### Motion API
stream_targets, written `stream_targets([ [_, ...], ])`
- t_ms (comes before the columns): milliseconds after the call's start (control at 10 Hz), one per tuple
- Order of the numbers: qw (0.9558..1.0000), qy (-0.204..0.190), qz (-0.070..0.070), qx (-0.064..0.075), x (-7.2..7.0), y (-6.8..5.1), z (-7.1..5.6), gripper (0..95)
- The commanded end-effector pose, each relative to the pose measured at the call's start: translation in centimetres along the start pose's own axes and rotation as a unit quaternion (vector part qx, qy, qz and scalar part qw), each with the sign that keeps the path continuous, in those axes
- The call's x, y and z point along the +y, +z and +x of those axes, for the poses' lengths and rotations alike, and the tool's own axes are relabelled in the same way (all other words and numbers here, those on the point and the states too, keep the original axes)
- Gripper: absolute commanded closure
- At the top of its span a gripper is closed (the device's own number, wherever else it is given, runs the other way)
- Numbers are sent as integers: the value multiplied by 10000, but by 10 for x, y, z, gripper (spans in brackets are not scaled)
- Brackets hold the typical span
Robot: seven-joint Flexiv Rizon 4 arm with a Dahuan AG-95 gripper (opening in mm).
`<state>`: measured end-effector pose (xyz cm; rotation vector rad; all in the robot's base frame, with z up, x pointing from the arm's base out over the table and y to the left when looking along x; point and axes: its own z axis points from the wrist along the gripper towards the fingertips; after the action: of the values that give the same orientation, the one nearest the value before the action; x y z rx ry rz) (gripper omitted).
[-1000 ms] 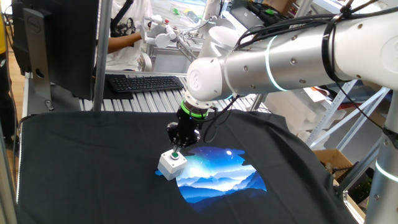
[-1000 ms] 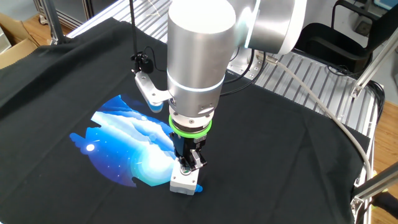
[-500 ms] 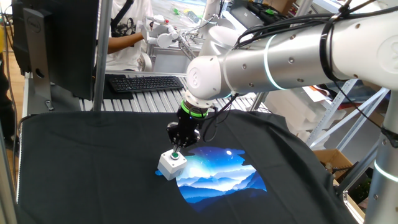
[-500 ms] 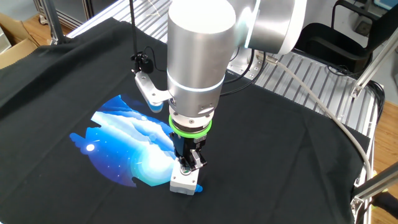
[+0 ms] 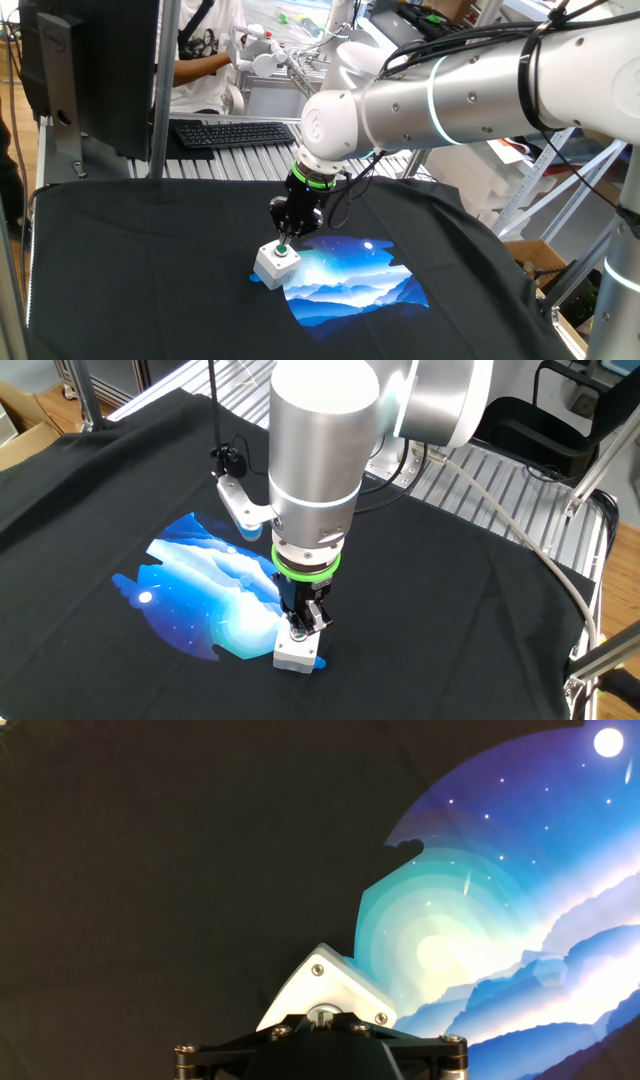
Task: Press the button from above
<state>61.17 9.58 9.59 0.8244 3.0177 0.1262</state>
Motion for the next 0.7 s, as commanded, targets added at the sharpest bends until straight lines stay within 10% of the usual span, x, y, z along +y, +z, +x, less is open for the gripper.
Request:
stream_targets([
  [100, 10000, -1, 1, 11, 0, 0, -1, 950],
  [700, 10000, -23, 3, 52, 0, 0, -1, 950],
])
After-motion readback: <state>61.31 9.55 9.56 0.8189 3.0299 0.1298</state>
